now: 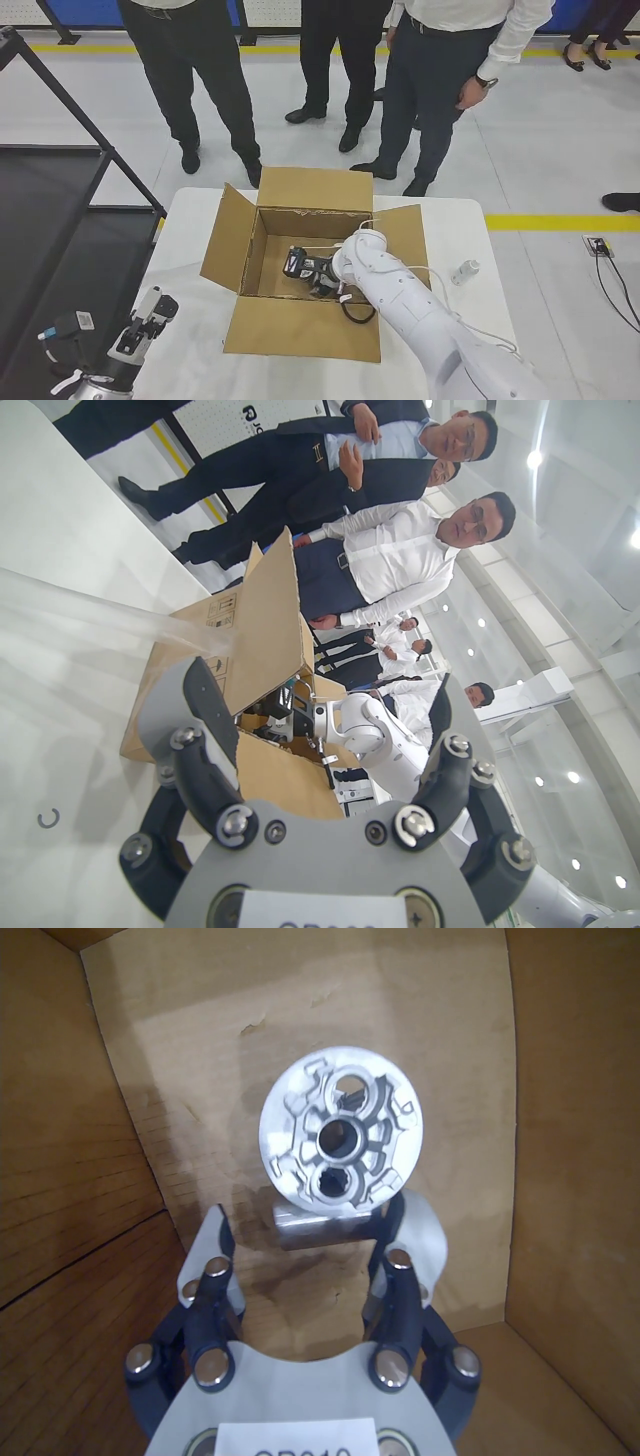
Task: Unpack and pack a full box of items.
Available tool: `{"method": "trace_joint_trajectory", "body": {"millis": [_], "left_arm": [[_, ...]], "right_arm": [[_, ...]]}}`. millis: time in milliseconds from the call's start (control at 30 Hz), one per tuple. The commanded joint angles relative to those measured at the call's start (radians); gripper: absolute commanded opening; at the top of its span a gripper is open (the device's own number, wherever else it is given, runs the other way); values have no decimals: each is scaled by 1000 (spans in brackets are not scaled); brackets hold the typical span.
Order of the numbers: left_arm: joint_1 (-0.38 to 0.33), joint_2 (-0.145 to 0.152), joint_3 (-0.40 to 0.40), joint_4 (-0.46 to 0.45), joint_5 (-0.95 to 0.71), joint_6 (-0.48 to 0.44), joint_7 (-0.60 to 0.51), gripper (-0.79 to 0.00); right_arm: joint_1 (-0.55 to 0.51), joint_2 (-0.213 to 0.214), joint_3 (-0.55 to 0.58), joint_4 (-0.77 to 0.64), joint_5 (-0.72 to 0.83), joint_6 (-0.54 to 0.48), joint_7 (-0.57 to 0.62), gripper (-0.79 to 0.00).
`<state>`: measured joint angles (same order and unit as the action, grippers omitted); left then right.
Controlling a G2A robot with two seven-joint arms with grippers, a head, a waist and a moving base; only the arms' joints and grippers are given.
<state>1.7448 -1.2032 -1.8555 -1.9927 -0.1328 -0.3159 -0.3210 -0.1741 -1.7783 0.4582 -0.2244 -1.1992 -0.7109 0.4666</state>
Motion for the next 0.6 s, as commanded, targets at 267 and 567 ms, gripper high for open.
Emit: {"method": "trace_joint_trajectory", "body": {"millis": [267,567], "left_arm": [[-13,-1,12,0,7,5,6,0],[-18,-2,14,7,7,5,8,0]], "right_arm": [[3,4,9,-1,-6,3,1,-693],[12,10,19,-1,-11,16,2,-785]]}}
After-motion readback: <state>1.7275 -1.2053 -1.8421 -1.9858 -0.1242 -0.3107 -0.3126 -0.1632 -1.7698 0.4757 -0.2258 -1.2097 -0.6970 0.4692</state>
